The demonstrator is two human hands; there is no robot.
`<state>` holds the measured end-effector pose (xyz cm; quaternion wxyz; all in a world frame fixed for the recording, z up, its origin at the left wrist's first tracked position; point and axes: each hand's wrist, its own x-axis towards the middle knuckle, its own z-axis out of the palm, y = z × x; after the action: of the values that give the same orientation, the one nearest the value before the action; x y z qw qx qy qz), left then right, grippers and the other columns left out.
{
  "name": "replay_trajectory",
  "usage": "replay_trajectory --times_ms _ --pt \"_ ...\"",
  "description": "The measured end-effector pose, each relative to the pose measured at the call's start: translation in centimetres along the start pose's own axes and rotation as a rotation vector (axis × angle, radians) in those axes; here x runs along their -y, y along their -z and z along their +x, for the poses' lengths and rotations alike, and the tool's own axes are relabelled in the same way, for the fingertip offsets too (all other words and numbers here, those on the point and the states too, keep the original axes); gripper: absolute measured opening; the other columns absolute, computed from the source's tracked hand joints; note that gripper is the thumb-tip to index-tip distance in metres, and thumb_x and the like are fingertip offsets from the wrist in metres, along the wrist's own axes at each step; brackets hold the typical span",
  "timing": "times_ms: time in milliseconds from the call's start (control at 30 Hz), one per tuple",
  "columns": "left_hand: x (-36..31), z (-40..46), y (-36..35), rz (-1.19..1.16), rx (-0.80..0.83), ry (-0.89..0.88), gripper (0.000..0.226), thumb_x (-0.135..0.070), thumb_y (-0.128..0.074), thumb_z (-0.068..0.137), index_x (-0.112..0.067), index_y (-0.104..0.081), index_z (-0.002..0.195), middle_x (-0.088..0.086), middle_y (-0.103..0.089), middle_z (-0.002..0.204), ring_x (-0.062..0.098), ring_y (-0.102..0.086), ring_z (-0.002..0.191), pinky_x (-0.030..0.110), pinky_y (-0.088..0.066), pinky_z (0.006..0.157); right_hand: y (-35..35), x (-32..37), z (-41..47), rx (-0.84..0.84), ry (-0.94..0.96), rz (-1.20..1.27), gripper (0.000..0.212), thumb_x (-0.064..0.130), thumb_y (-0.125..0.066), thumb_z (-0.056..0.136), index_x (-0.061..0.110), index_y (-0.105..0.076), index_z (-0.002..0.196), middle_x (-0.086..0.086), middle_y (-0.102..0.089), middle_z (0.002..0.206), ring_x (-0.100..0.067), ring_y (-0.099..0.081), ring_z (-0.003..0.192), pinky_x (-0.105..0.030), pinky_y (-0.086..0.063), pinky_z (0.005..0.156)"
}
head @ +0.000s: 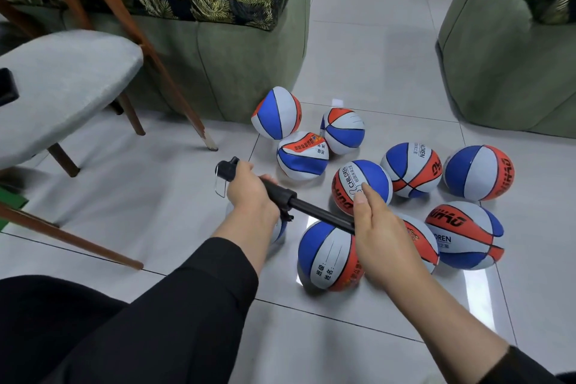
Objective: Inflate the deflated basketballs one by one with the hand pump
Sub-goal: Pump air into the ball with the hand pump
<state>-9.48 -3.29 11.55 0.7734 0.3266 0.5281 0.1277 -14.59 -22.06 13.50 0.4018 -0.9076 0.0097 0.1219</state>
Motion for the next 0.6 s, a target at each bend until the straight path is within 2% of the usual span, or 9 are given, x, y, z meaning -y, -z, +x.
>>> replay_trajectory --times_ms 100,200,300,400,467,533,600 --pt "1.1 -0.7 -0.4 0.001 0.015 0.024 0.009 -0.028 -0.06 0.094 -0.02 -0.056 0.093 -0.001 -0.058 0.059 0.015 -0.056 0.052 0.027 -0.05 0.057 -0.3 0.5 0.2 -0.01 -0.005 0.004 0.052 0.042 -0.024 0.11 0.028 -0.03 0.159 -0.009 -0.051 0.151 -0.03 -0.046 0.137 -0.037 -0.037 0.107" --pt "2.7 -1.6 -0.7 0.001 0.043 0.04 0.009 -0.03 -0.06 0.093 -0.021 -0.057 0.093 -0.001 -0.059 0.06 0.015 -0.056 0.052 0.031 -0.053 0.067 -1.1 1.0 0.5 -0.017 0.002 0.023 0.053 0.041 -0.024 0.11 0.026 -0.03 0.16 -0.009 -0.049 0.153 -0.03 -0.044 0.139 -0.034 -0.037 0.107" --pt "4.1 -2.6 -1.1 0.035 0.048 -0.014 0.018 -0.032 -0.059 0.092 -0.016 -0.06 0.1 0.0 -0.061 0.059 0.015 -0.055 0.046 0.032 -0.053 0.066 -2.1 1.3 0.8 -0.031 0.013 0.073 0.051 0.039 -0.026 0.11 0.024 -0.038 0.156 -0.005 -0.048 0.155 -0.027 -0.041 0.144 -0.031 -0.036 0.108" --pt "4.4 -3.0 -1.3 0.038 0.063 -0.066 0.017 -0.029 -0.058 0.092 -0.013 -0.059 0.099 0.0 -0.058 0.051 0.018 -0.055 0.047 0.035 -0.053 0.068 -3.2 1.3 1.0 -0.02 0.011 0.103 0.051 0.043 -0.024 0.108 0.023 -0.048 0.148 -0.006 -0.059 0.142 -0.03 -0.05 0.135 -0.036 -0.042 0.103" --pt "4.1 -3.0 -1.0 0.041 0.081 -0.067 0.014 -0.027 -0.058 0.092 -0.013 -0.058 0.096 0.0 -0.058 0.05 0.017 -0.055 0.047 0.035 -0.053 0.068 -3.5 1.3 1.0 -0.011 0.006 0.119 0.052 0.046 -0.023 0.106 0.023 -0.05 0.144 -0.007 -0.064 0.132 -0.031 -0.056 0.124 -0.037 -0.046 0.094" --pt "3.6 -2.7 -0.9 0.063 0.097 -0.06 0.014 -0.027 -0.058 0.093 -0.014 -0.06 0.098 0.0 -0.06 0.052 0.015 -0.056 0.048 0.033 -0.052 0.066 -3.2 1.6 0.9 -0.008 0.02 0.124 0.05 0.045 -0.023 0.107 0.021 -0.05 0.141 -0.008 -0.066 0.122 -0.03 -0.058 0.116 -0.036 -0.044 0.087" --pt "2.7 -2.3 -0.9 0.054 0.093 -0.041 0.011 -0.026 -0.06 0.093 -0.016 -0.059 0.097 0.001 -0.062 0.058 0.016 -0.057 0.049 0.032 -0.053 0.064 -2.4 1.7 0.8 -0.015 0.034 0.117 0.049 0.042 -0.026 0.109 0.021 -0.046 0.148 -0.006 -0.061 0.136 -0.026 -0.052 0.128 -0.033 -0.04 0.098"
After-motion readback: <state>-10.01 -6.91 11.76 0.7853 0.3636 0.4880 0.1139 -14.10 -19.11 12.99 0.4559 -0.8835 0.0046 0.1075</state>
